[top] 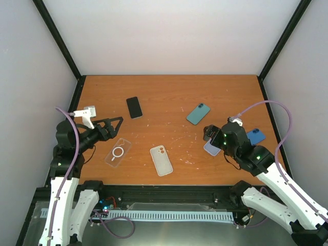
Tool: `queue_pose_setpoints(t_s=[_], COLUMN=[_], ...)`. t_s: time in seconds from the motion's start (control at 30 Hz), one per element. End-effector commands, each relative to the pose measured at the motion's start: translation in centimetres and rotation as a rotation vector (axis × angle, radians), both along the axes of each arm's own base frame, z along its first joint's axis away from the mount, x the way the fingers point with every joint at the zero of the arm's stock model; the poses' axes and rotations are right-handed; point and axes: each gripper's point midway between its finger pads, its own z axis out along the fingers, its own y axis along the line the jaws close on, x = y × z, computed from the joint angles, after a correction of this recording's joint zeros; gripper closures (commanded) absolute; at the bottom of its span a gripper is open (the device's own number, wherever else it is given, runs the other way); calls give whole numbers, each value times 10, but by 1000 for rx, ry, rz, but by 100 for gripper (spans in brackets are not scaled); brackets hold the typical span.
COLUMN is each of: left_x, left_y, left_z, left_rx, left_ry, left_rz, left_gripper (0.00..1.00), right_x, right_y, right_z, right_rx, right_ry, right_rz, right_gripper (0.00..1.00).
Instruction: Put the phone into the phone case
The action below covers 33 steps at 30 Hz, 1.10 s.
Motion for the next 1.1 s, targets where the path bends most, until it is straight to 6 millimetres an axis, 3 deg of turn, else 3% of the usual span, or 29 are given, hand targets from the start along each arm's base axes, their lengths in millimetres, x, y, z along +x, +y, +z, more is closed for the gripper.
queue_pose_setpoints(t_s=[0.0, 0.2, 0.4, 0.67, 0.73, 0.87, 1.07], left_x=[3, 8, 11, 18, 19, 21, 17], left_y=[5, 10, 11, 18, 19, 20, 14], left_z=[2, -6, -16, -26, -28, -36, -32], left_rx=[-5, -2, 16, 57, 72, 75, 67], left_ry=[-9, 5, 12, -3, -17, -10, -35], left_rz=[31, 64, 66, 102, 108, 115, 77], left_gripper=[1, 1, 1, 1, 1, 1, 0], right_x=[2, 8, 29, 79, 94, 127, 172], right_y=[0, -2, -2, 15, 17, 24, 24], right_z=[-2, -6, -23, -55, -72, -87, -120], right_rx=[12, -9, -89, -169, -208, -245, -272], right_ry=[-2, 1, 40, 113, 159, 196, 276], right_rz=[-26, -58, -126, -244, -273, -296, -367], right_gripper=[0, 0, 0, 6, 11, 21, 20])
